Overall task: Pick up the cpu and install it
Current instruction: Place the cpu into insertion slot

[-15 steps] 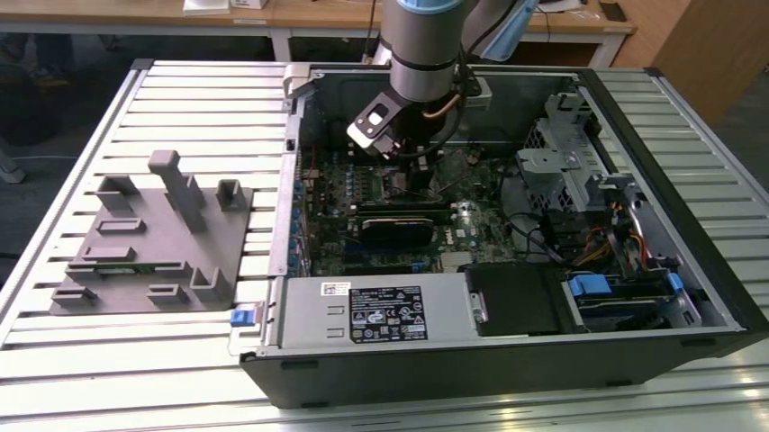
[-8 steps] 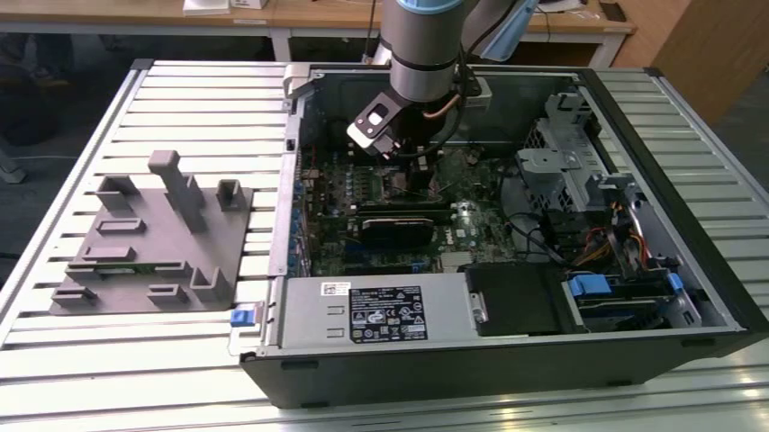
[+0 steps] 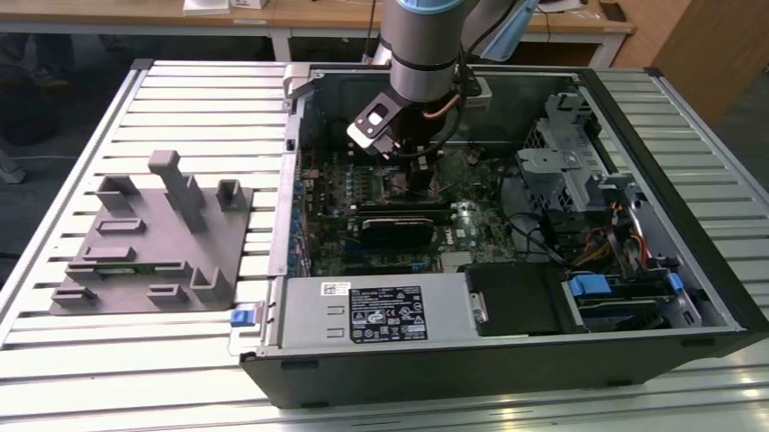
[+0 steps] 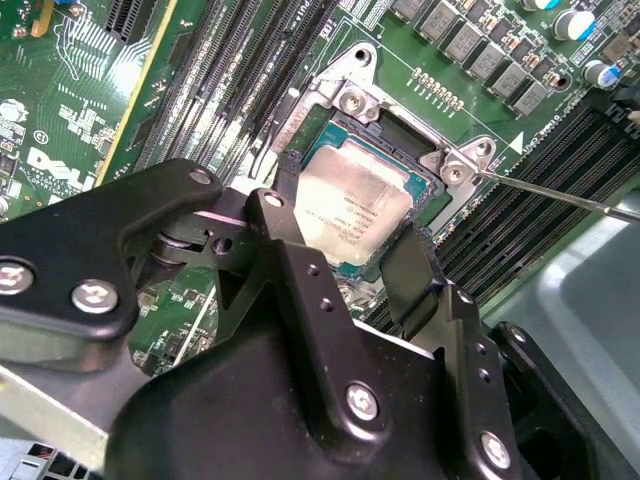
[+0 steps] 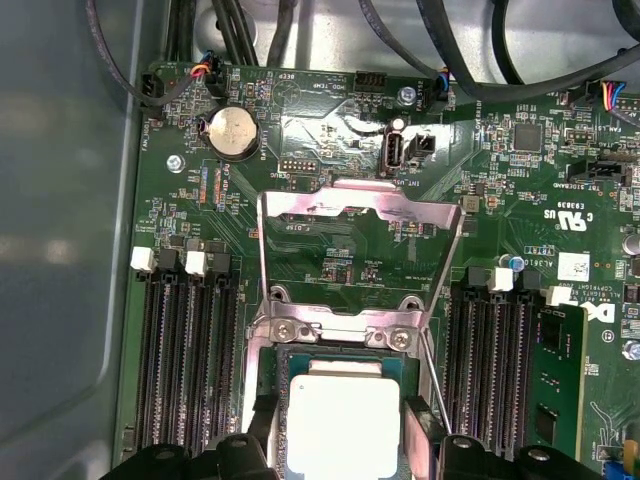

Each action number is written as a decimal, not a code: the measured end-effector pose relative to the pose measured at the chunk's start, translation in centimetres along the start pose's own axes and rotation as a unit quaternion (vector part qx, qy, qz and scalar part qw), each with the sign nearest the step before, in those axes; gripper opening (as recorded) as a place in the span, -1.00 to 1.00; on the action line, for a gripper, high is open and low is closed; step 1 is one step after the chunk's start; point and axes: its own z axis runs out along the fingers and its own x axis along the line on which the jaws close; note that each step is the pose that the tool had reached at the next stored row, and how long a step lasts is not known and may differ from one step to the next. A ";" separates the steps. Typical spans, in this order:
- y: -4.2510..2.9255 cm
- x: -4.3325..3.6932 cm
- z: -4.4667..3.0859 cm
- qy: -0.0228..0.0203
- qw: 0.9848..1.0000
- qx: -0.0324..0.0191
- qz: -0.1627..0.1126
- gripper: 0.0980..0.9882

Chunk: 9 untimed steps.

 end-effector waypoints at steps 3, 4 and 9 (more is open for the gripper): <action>0.00 0.03 0.00 0.000 1.000 0.000 0.000 0.14; 0.00 0.05 0.01 0.000 1.000 0.000 0.000 0.14; 0.01 0.13 0.05 0.001 1.000 0.000 0.000 0.14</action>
